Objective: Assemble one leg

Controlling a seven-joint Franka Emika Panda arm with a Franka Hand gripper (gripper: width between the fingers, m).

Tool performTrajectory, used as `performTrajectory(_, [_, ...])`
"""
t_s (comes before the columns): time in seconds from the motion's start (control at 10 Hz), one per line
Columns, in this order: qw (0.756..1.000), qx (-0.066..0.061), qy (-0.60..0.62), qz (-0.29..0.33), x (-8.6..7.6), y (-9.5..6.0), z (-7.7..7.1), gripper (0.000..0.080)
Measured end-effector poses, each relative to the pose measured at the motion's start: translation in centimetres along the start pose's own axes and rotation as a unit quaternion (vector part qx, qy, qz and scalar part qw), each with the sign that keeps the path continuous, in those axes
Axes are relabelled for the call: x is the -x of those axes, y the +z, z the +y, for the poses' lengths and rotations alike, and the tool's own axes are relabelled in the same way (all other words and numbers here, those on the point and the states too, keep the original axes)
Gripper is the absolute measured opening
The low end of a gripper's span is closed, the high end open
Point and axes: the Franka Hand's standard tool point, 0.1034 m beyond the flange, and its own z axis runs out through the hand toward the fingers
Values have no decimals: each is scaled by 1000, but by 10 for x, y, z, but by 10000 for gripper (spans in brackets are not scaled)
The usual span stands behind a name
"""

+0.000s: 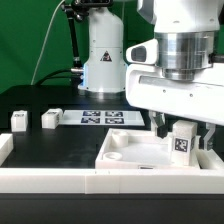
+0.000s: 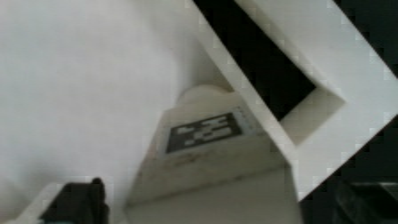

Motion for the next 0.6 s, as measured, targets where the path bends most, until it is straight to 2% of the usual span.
performTrajectory(0.6, [1000,0,0,0,0,1,0,649])
